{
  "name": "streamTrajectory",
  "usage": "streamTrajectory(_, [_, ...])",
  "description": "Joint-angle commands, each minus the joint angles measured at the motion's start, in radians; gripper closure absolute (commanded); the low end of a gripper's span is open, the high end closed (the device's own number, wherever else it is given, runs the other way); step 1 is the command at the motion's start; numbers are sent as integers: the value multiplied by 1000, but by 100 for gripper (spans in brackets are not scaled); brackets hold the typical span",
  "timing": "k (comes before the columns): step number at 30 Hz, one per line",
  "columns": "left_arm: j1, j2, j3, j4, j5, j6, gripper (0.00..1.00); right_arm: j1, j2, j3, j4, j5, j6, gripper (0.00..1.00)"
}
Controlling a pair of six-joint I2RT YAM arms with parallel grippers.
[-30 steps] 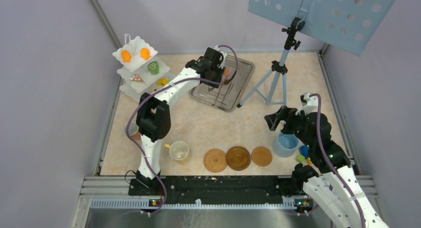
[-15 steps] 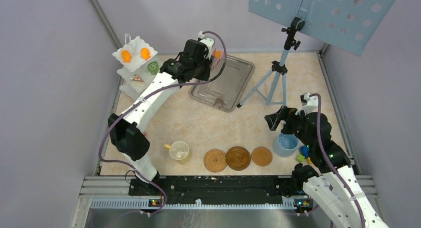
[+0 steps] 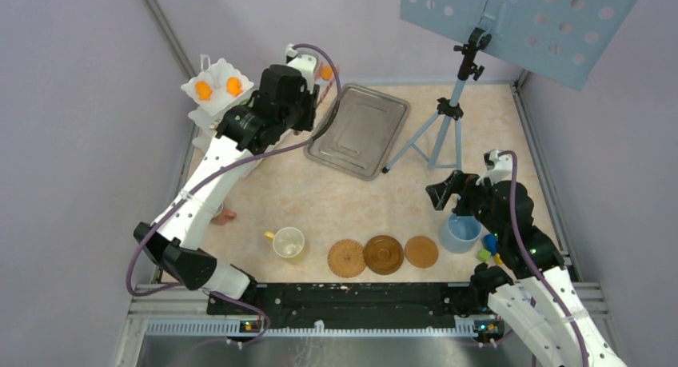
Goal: Serve the afternoon tea
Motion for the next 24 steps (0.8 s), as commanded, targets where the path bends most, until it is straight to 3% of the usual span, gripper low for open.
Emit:
streamTrajectory(1, [-1,-91,7,-11,-90,4,76,10,10,15,42,3,-6,1])
streamTrajectory(12, [29,-135,146,-153,-269,-39,75,10,12,6,53,-1,-6,1])
streamTrajectory(24, [166,-177,96,-216,-328,-60,75,11,14,6,55,-11,-9,2])
